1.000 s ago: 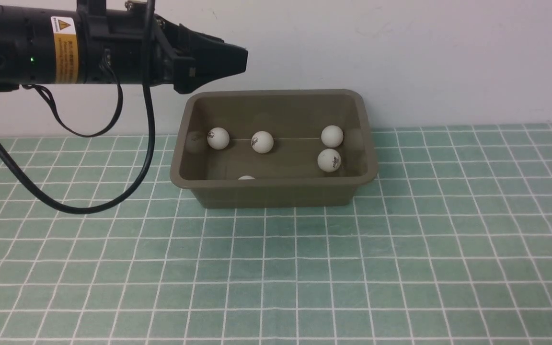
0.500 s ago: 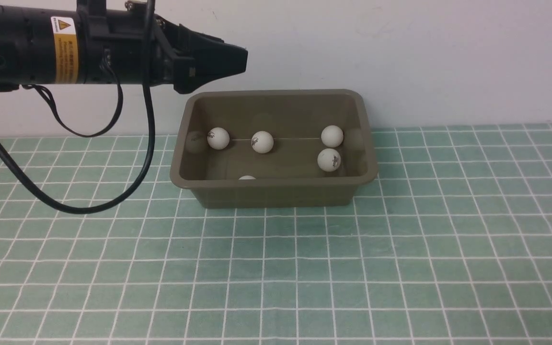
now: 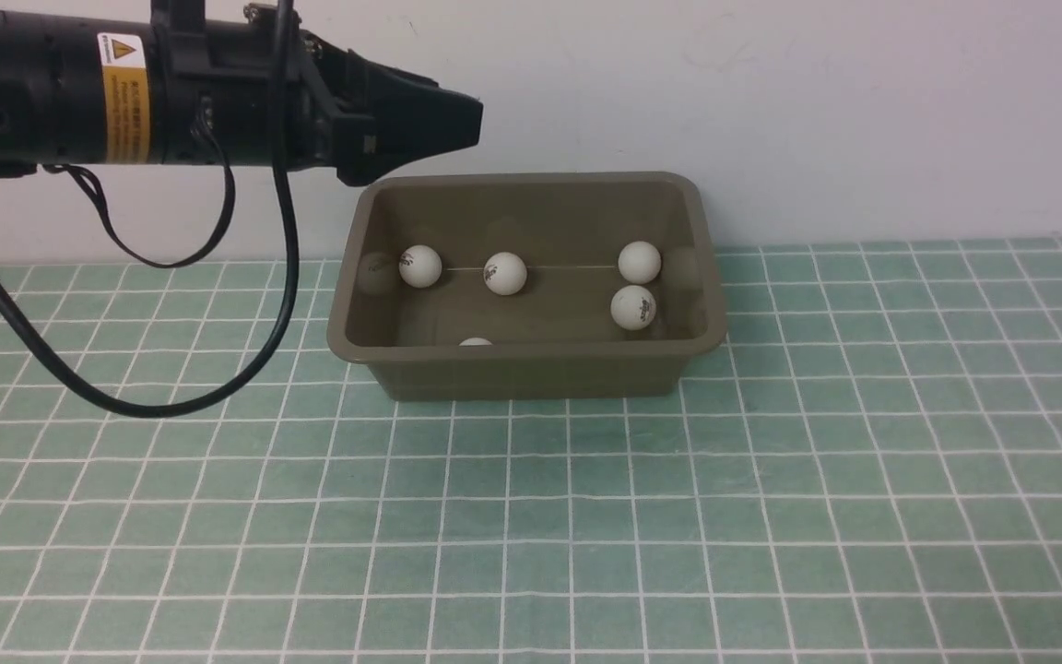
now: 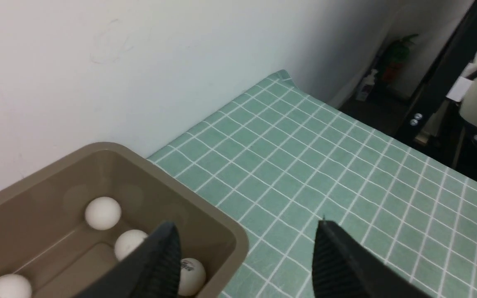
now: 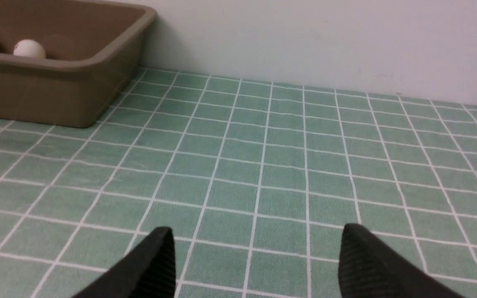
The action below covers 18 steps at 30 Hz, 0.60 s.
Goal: Put the table tennis balls in the box on the green coffee tablecloth.
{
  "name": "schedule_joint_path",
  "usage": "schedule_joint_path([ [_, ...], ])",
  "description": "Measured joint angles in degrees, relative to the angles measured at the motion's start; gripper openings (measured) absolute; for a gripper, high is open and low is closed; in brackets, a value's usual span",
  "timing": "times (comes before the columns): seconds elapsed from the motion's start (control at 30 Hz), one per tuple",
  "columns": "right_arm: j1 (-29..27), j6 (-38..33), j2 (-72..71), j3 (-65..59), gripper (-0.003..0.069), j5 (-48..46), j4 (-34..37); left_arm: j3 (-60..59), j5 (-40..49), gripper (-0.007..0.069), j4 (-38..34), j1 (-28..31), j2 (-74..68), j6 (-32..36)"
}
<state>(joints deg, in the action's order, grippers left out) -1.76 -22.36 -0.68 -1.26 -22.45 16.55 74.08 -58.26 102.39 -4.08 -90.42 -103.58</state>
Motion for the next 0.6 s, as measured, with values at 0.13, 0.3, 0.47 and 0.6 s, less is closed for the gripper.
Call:
schedule_joint_path([
  [0.13, 0.0, 0.0, 0.0, 0.0, 0.0482, 0.0, 0.0, 0.0, -0.71, 0.0395, 0.0, 0.0, 0.0, 0.0],
  [0.3, -0.07, 0.0, 0.0, 0.0, 0.0482, 0.0, 0.0, 0.0, 0.22, 0.0395, 0.0, 0.0, 0.0, 0.11],
  [0.47, -0.08, 0.04, 0.0, 0.0, 0.0482, 0.0, 0.0, 0.0, 1.86, 0.0395, 0.0, 0.0, 0.0, 0.39],
  [0.6, -0.08, 0.04, 0.0, 0.0, 0.0482, 0.0, 0.0, 0.0, 2.66, 0.0395, 0.0, 0.0, 0.0, 0.41],
])
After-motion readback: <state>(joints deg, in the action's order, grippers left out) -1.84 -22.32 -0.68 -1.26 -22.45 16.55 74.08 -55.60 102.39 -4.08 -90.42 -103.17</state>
